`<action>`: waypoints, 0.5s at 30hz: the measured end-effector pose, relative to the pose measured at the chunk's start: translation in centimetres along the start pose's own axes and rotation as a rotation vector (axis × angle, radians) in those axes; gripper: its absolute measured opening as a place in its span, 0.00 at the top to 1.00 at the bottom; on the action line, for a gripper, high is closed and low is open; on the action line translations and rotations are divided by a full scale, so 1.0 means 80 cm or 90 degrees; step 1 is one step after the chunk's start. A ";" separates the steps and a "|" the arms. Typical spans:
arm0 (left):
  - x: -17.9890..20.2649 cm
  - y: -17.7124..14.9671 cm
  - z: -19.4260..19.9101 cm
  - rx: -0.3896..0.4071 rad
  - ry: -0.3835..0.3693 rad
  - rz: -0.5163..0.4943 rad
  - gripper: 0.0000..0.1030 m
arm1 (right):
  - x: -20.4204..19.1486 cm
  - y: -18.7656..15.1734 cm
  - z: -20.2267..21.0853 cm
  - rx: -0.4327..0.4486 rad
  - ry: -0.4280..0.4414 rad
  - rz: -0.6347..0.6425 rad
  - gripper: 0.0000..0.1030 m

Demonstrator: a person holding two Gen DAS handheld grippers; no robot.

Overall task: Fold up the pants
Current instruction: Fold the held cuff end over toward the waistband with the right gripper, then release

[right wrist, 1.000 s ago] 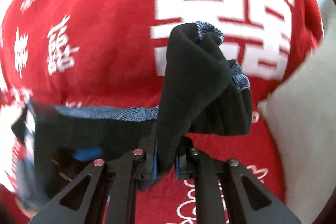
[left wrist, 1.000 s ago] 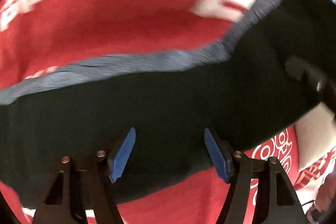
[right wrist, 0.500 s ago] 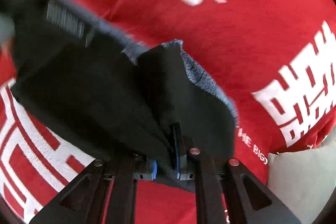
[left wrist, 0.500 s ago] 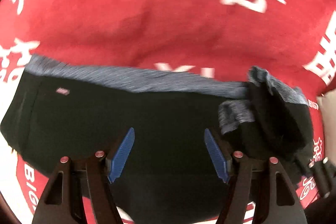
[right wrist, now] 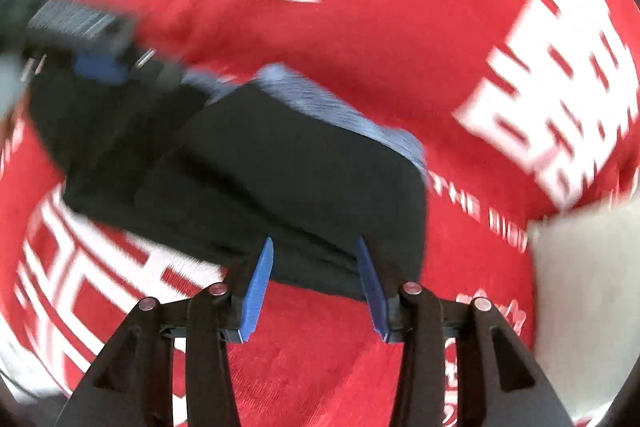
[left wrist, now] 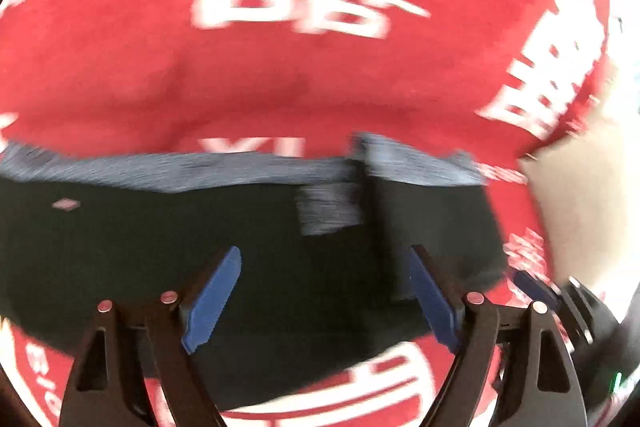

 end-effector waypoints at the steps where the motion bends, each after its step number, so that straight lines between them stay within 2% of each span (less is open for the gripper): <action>1: 0.014 0.002 -0.006 -0.009 -0.024 -0.013 0.17 | 0.007 0.002 0.001 -0.005 0.004 -0.024 0.53; 6: 0.046 0.000 -0.034 -0.056 -0.050 -0.042 0.17 | 0.054 0.001 -0.014 -0.032 0.013 -0.119 0.54; 10: 0.052 0.000 -0.050 -0.071 -0.062 -0.033 0.18 | 0.068 0.000 -0.014 -0.028 0.023 -0.138 0.54; 12: 0.058 0.002 -0.057 -0.081 -0.070 -0.037 0.31 | 0.072 -0.005 -0.014 -0.030 0.028 -0.146 0.54; 13: 0.060 0.002 -0.061 -0.091 -0.073 -0.037 0.47 | 0.075 -0.006 -0.017 -0.033 0.030 -0.151 0.54; 14: 0.061 0.003 -0.065 -0.100 -0.080 -0.038 0.75 | 0.077 -0.008 -0.018 -0.037 0.033 -0.157 0.54; 15: 0.065 0.002 -0.068 -0.114 -0.100 -0.038 0.95 | 0.079 -0.010 -0.019 -0.041 0.035 -0.164 0.54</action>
Point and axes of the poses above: each gripper's, at about its wrist camera, not at the fingertips, and z roughly against the way its jaws point, x to its right, y to its top, the point moved 3 cm from there along -z, roughly the way its jaws point, and after that the axes turned 7 degrees about -z, right-handed, at the moved point
